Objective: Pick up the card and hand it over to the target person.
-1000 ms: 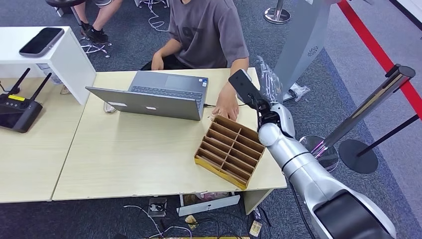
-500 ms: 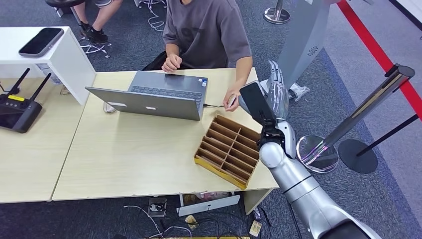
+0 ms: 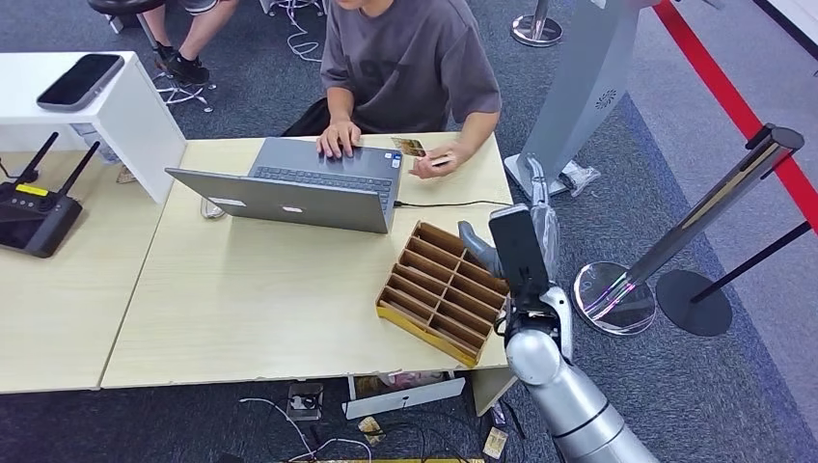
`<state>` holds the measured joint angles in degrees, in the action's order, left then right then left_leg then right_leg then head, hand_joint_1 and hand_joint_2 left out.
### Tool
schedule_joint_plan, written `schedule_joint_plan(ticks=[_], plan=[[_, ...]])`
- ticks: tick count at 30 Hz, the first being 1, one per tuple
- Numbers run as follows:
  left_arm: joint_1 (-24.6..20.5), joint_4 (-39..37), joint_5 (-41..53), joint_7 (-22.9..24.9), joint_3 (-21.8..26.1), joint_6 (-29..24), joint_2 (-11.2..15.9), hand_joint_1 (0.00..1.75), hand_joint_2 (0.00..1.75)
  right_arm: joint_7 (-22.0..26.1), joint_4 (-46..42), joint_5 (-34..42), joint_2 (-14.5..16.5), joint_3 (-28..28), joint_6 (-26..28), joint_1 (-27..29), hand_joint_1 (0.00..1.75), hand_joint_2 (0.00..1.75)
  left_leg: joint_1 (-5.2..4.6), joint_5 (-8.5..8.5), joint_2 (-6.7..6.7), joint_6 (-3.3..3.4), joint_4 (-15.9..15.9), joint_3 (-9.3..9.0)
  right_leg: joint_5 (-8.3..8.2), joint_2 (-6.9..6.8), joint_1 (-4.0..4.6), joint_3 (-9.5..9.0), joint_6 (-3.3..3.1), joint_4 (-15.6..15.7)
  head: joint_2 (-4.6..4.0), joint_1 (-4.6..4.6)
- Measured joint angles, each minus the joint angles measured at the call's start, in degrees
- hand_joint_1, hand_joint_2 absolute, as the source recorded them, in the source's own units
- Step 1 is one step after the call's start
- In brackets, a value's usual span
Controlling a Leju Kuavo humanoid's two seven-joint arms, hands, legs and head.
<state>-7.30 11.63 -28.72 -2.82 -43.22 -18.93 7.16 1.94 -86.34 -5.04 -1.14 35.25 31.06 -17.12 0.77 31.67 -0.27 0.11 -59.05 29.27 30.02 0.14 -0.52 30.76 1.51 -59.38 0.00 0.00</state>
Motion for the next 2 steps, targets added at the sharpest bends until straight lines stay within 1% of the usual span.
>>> schedule_joint_plan(ticks=[2], plan=[[0.0, 0.0, -0.1, 0.0, 0.1, -0.1, 0.0, 0.0, 0.0, 0.7, 1.5, 2.1, 0.7, 1.2, -0.7, 0.7, 0.0, 1.75, 0.01, 0.02, 0.04, 0.0, 0.0, -0.02, 0.01, 0.04, 0.01, -0.01, 0.0, 0.0, 0.0, 0.0]])
